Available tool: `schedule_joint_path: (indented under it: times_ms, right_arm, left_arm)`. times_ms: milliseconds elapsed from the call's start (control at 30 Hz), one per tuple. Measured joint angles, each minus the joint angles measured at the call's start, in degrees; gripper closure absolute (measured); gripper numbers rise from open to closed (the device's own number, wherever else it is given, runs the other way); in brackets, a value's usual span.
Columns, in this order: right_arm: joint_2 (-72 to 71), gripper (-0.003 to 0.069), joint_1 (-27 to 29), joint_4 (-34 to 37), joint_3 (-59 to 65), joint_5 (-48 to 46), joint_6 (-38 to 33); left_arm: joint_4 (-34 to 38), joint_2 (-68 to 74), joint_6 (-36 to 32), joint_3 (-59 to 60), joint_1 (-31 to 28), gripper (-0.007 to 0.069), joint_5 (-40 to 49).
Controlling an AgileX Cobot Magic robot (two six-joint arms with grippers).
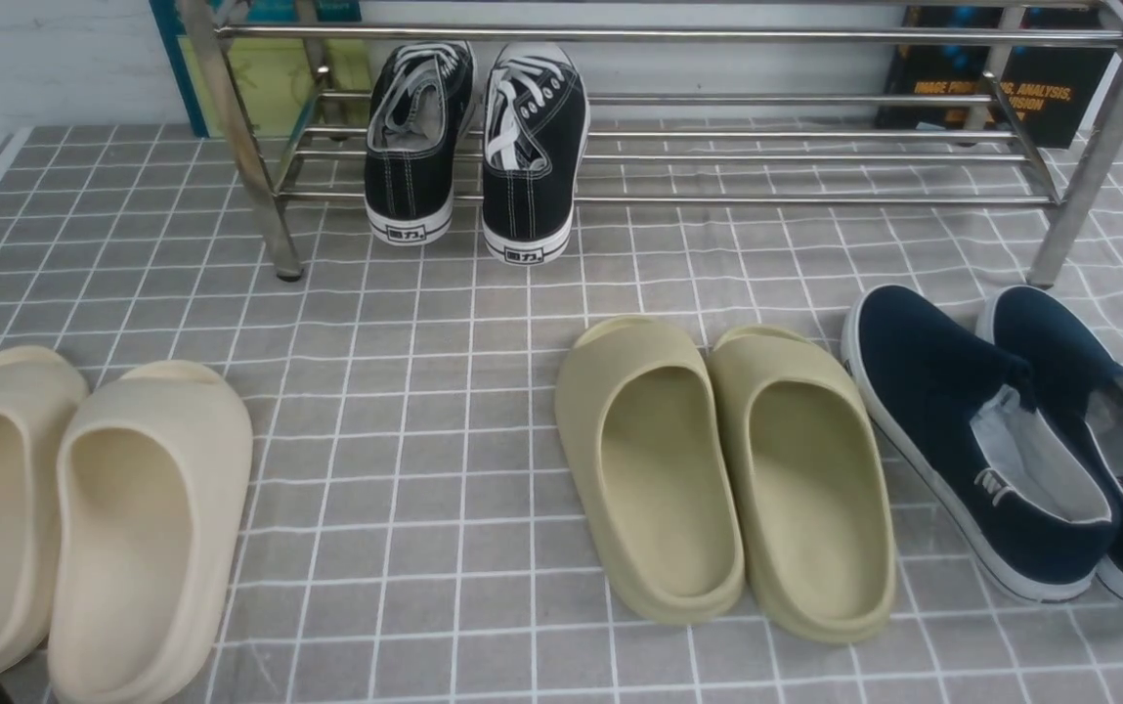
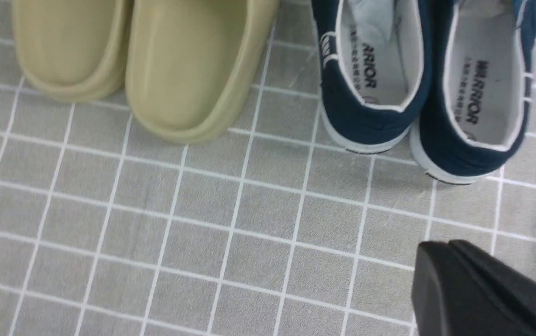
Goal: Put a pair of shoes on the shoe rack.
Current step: Use the right arm to grab the shoe closest to it
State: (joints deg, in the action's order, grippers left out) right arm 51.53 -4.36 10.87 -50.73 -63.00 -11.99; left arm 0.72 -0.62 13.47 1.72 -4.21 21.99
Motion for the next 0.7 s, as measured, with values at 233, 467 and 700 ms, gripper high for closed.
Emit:
schedule_joint_path:
  times_ms: [233, 467, 700]
  right_arm:
    - [14.89, 0.0641, -10.80, -6.62, -4.90, -0.47, 1.75]
    - [32.69, 0.0425, -12.24, -9.24, -9.14, 5.74, 5.46]
    - [43.06, 0.0210, -12.29, -13.96, -9.43, 13.07, 6.73]
  left_arm:
    - [0.00, 0.00, 0.00, 0.00, 0.00, 0.0512, 0.00]
    - [0.00, 0.00, 0.00, 0.00, 0.00, 0.0512, 0.00]
    - [0.00, 0.00, 0.00, 0.00, 0.00, 0.0512, 0.00]
